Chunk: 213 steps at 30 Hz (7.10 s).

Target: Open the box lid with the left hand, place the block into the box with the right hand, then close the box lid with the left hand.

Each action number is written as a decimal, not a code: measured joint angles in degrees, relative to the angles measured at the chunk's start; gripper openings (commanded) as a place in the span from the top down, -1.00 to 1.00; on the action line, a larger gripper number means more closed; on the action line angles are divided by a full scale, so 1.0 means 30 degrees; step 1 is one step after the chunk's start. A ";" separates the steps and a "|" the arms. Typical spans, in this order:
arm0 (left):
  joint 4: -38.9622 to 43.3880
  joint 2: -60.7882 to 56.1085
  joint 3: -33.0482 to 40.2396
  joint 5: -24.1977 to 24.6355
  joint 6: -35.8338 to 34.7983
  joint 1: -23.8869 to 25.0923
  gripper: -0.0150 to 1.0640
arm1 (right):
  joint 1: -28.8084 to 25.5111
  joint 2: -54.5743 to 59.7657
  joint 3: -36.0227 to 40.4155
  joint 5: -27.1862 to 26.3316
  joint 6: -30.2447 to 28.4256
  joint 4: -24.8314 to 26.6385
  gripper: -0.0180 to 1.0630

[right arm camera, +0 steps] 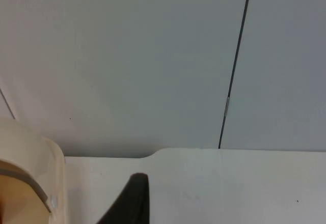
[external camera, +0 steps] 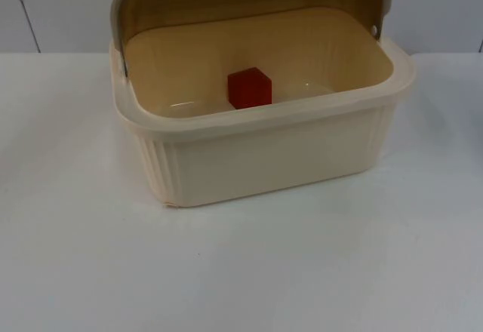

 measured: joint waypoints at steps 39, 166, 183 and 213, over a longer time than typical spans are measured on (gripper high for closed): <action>-0.7831 0.1336 -0.0818 0.6141 0.9356 0.0000 0.98 | 0.0000 0.0000 0.0000 0.0024 0.0115 0.0000 -0.96; -0.0770 -1.2141 1.1606 -0.3087 -1.0920 -0.0878 0.98 | 0.0000 -0.0316 0.0000 0.0174 0.0972 0.0000 -0.96; 0.1250 -1.2763 1.1644 -0.1372 -1.5709 0.5901 0.98 | 0.0000 -0.0316 0.0000 0.0196 0.0972 0.0000 -0.96; 0.2073 -0.7879 0.4565 0.8294 -1.6494 0.5948 0.98 | 0.0000 -0.0316 0.0000 0.0635 0.1152 0.0000 -0.96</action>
